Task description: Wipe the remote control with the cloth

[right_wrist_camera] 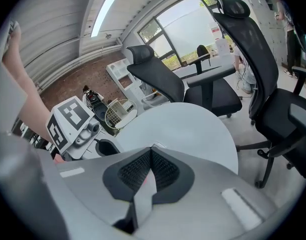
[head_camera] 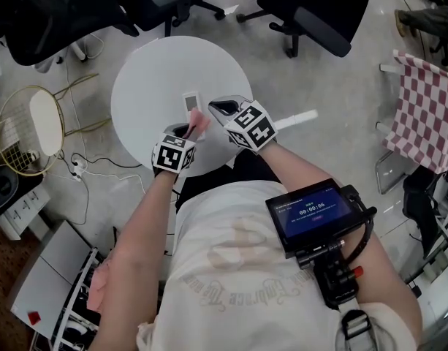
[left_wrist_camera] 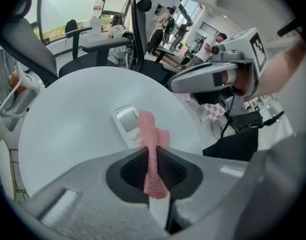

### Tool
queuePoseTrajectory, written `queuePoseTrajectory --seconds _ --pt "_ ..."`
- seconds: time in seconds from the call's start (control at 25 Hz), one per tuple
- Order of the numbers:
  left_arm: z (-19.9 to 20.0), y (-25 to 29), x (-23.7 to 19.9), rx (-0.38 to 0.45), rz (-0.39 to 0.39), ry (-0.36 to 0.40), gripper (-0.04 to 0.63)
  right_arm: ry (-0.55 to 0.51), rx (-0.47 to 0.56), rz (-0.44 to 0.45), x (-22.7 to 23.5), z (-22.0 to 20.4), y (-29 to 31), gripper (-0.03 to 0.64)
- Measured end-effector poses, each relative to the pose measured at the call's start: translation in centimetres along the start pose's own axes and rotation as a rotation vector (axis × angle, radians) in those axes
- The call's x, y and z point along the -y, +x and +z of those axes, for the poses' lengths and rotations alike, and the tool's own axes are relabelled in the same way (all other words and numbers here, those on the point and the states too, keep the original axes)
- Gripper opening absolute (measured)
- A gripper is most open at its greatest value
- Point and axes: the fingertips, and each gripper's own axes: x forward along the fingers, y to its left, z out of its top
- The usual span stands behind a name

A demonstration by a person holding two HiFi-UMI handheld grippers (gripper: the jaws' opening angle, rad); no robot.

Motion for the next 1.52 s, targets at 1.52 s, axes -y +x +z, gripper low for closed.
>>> queuePoseTrajectory --seconds 1.52 --pt "-5.7 -0.6 3.4 -0.056 -0.064 0.222 0.034 0.015 -0.038 0.02 -0.9 -1.9 0.4 0.008"
